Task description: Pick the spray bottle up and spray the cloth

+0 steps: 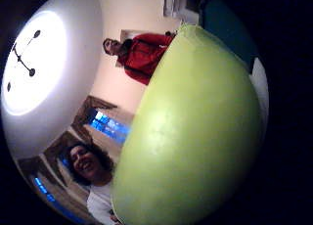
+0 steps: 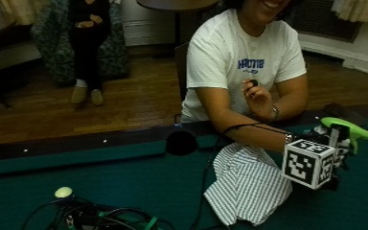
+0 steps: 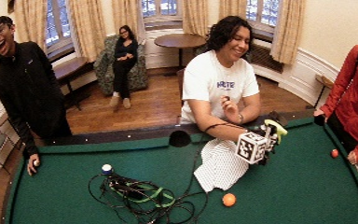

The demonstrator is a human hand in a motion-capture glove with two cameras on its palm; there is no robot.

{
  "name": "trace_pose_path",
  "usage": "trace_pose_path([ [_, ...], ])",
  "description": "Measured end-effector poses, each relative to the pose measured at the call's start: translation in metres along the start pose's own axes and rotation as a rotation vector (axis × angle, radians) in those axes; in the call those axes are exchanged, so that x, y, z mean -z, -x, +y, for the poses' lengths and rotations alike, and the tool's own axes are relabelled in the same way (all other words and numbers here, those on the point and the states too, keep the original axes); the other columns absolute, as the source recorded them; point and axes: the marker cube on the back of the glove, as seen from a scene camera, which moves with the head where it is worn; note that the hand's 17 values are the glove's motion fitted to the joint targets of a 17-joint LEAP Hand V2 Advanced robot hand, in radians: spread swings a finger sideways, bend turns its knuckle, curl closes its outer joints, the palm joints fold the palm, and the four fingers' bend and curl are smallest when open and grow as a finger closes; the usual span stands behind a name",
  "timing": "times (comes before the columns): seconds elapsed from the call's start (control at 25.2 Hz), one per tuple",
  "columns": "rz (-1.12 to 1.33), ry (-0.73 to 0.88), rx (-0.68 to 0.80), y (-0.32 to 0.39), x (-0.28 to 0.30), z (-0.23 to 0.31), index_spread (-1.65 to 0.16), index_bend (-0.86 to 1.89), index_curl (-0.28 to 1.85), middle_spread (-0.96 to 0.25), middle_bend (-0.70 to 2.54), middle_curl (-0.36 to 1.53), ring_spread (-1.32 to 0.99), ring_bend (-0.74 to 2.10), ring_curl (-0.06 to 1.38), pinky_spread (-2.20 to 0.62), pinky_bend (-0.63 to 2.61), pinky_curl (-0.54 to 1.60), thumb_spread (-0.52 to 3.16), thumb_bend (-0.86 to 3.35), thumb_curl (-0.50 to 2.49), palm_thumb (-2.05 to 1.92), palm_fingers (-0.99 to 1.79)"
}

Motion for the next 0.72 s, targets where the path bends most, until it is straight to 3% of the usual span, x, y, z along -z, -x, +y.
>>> trace_pose_path([
  [0.72, -0.092, -0.024, 0.016, -0.050, -0.060, -0.063, -0.25, 0.42, 0.63, -0.19, 0.74, 0.58, -0.21, 0.77, 0.50, -0.29, 0.48, 0.43, 0.36, -0.03, 0.82, 0.95, 1.39],
])
